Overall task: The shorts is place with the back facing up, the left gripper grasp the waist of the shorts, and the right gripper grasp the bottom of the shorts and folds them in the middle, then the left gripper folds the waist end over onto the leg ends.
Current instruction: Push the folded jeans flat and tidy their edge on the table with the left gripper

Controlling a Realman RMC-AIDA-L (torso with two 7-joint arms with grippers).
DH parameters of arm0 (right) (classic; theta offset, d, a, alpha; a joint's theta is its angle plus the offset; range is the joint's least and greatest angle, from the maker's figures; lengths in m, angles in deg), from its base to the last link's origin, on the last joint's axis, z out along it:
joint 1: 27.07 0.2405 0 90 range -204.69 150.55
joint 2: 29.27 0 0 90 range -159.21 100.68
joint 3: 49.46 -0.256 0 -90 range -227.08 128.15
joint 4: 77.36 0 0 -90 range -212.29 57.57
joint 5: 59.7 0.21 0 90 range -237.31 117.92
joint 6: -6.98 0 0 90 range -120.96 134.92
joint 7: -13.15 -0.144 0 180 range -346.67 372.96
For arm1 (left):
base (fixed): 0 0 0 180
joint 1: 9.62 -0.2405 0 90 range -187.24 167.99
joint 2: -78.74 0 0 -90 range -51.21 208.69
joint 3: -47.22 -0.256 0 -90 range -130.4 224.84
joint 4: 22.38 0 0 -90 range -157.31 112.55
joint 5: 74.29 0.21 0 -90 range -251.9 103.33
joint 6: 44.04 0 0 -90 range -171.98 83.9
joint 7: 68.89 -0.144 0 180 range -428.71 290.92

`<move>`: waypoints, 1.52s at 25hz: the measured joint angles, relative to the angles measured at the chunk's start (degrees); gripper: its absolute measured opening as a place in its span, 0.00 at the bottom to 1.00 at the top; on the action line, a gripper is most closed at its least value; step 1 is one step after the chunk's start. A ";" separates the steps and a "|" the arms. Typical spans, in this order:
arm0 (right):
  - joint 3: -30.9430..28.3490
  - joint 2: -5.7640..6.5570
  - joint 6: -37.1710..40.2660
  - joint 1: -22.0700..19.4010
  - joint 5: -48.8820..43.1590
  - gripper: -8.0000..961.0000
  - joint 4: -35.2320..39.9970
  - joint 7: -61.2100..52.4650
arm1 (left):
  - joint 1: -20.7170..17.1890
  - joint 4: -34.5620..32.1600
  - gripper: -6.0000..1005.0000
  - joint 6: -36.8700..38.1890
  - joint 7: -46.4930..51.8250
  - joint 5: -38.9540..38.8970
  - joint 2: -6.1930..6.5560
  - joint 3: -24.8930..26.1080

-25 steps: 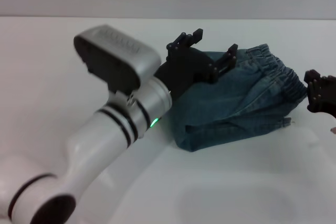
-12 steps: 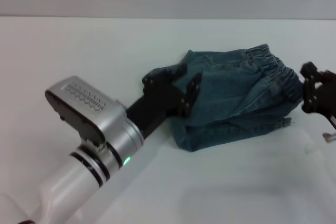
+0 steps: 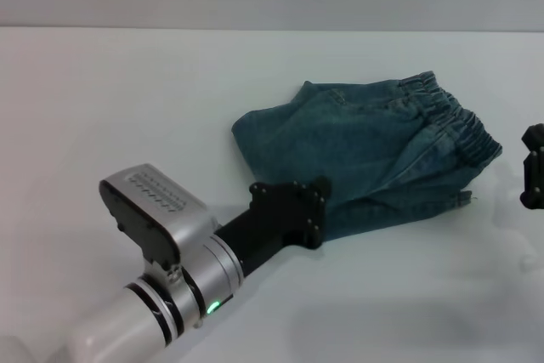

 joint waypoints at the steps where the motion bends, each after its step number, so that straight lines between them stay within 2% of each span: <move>1: 0.15 0.00 -0.01 0.01 0.01 0.01 0.02 0.00 | 0.16 0.04 0.05 -0.72 0.13 0.00 0.00 -0.07; 10: 0.41 0.07 -0.08 -0.40 0.09 0.01 -0.07 -0.24 | 4.60 -3.09 0.01 -6.81 7.25 -0.10 -0.18 0.26; 19: 0.59 0.03 -0.28 -1.22 0.14 0.01 -0.27 -0.48 | 6.74 -5.18 0.02 -7.07 7.81 0.02 -0.09 3.38; 29: 0.59 0.03 -0.48 -1.64 1.67 0.01 0.09 -0.63 | 11.94 -10.26 0.04 -6.76 8.47 -0.07 -0.28 5.88; 32: 0.64 0.03 -0.53 -1.63 1.77 0.01 0.11 -0.67 | 10.93 -8.34 0.05 -5.32 8.18 0.09 0.09 6.03; 34: 0.77 0.03 -0.52 -1.58 1.77 0.01 0.05 -0.68 | 7.87 -4.74 0.05 -2.80 6.55 0.14 0.68 6.19; 38: 1.52 0.09 -0.51 -1.26 1.77 0.01 0.07 -0.67 | 2.24 1.27 0.06 -2.77 3.11 0.91 1.21 7.10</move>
